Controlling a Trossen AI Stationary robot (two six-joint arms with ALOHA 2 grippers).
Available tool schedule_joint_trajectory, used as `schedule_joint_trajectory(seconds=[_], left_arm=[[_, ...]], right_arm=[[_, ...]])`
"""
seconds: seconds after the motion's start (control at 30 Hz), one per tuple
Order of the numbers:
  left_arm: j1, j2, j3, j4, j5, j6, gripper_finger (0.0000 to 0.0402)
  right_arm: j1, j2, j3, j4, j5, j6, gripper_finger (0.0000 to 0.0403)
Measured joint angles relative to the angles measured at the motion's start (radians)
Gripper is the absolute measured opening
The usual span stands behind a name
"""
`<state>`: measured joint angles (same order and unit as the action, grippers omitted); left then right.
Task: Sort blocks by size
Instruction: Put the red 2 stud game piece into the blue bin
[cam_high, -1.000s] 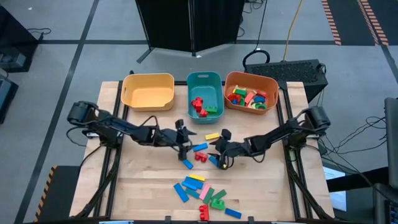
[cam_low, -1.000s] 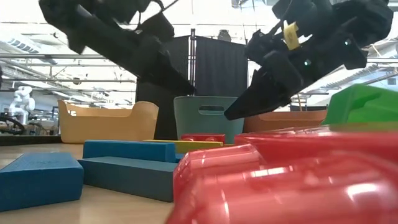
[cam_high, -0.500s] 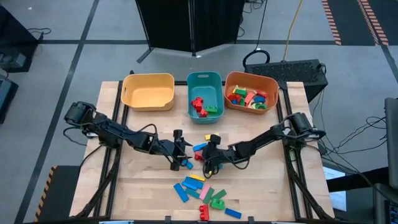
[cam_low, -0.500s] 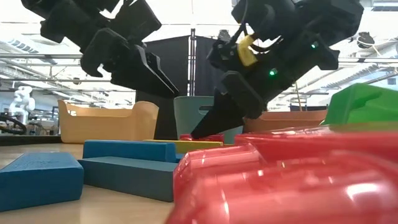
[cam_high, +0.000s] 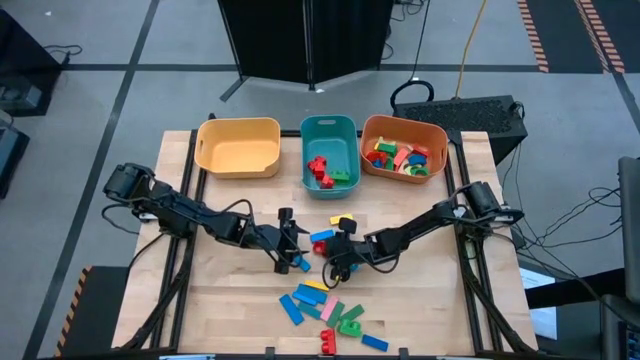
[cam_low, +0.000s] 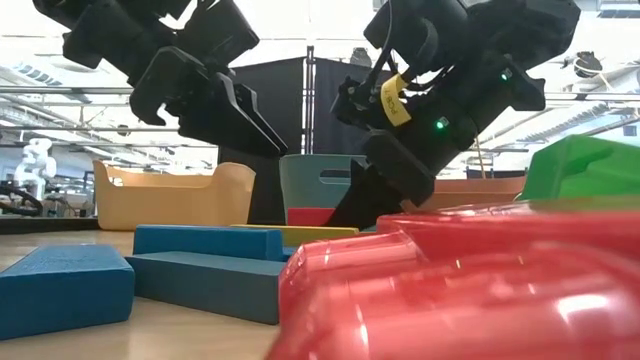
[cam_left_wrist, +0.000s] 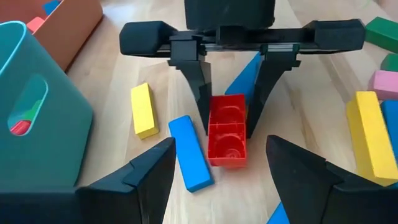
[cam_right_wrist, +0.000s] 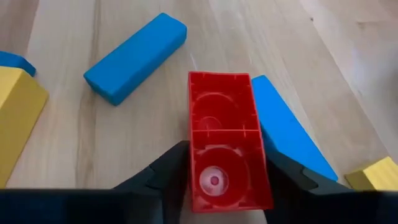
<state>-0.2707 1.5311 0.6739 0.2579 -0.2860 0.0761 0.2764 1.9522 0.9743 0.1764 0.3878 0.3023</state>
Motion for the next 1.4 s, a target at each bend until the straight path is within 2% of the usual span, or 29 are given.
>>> schedule_joint_trajectory(seconds=[0.13,0.4,0.6,0.77,1.03,1.27,1.4], left_arm=[[0.000,0.000,0.000,0.001,-0.003,0.000,0.0241],[0.000,0.000,0.000,-0.010,-0.003,-0.001,0.0241],[0.000,0.001,0.000,-0.022,-0.005,0.000,0.0241],[0.002,0.001,0.000,-0.025,-0.008,-0.013,0.0241],[0.003,0.001,0.000,0.010,-0.019,-0.019,0.0241],[0.009,0.011,0.000,0.051,-0.019,-0.018,0.0241],[0.019,0.011,0.000,0.050,-0.019,-0.019,0.0241]], right_arm=[[0.000,0.000,0.000,0.004,0.004,0.000,0.0118],[-0.001,-0.020,0.001,0.006,0.003,0.000,0.0130],[-0.018,-0.101,0.001,-0.023,0.003,-0.025,0.0129],[-0.066,-0.223,0.001,-0.082,0.003,-0.086,0.0124],[-0.239,-0.406,0.001,-0.087,-0.006,-0.161,0.0126],[-0.489,-0.417,0.002,-0.076,-0.244,-0.094,0.0127],[-0.601,-0.417,0.003,-0.077,-0.288,-0.084,0.0127]])
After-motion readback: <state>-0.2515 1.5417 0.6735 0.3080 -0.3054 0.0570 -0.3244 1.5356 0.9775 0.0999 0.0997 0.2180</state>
